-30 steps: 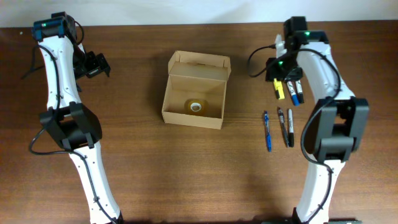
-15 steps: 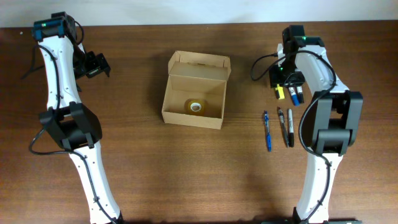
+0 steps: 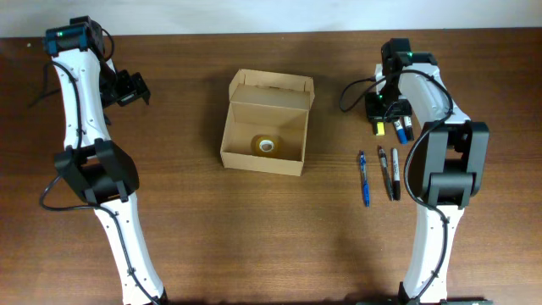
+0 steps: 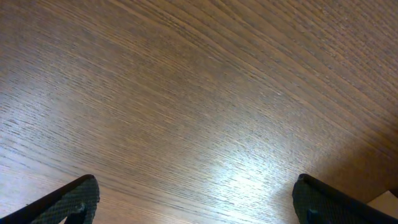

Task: Pack container
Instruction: 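Move the right gripper back and grasp the yellow highlighter, then carry the highlighter into the box, release, and withdraw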

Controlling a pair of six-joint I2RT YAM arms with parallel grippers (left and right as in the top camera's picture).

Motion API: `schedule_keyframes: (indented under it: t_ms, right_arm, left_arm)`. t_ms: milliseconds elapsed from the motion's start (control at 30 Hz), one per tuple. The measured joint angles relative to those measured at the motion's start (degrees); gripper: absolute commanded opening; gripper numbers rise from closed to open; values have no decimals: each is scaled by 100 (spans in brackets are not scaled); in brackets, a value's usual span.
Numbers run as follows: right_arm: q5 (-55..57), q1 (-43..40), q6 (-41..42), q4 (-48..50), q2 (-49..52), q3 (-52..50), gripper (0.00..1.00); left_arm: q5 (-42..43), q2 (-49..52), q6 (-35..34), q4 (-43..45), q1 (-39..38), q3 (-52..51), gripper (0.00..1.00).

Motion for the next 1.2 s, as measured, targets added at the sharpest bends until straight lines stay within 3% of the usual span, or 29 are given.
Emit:
schedule_keyframes:
  t_ms: [200, 433, 567, 700, 933, 1200]
  right_arm:
    - [-177, 13, 101, -634, 24, 380, 4]
    - [-216, 278, 157, -1628, -125, 2319, 4]
    - [-166, 890, -39, -2011, -505, 3447, 4]
    - [-170, 1834, -815, -2444, -935, 4004, 4]
    - [-319, 3130, -2430, -2573, -997, 3547, 4]
    - [-431, 3506, -3482, -1499, -647, 1910, 4]
  left_arm:
    - [0, 0, 0, 0, 0, 0, 100]
    - [0, 0, 0, 0, 0, 0, 100]
    - [0, 0, 0, 0, 0, 0, 100]
    - [-2, 0, 0, 0, 0, 0, 100]
    - [0, 0, 0, -2, 0, 0, 100]
    - [0, 0, 0, 0, 0, 0, 100]
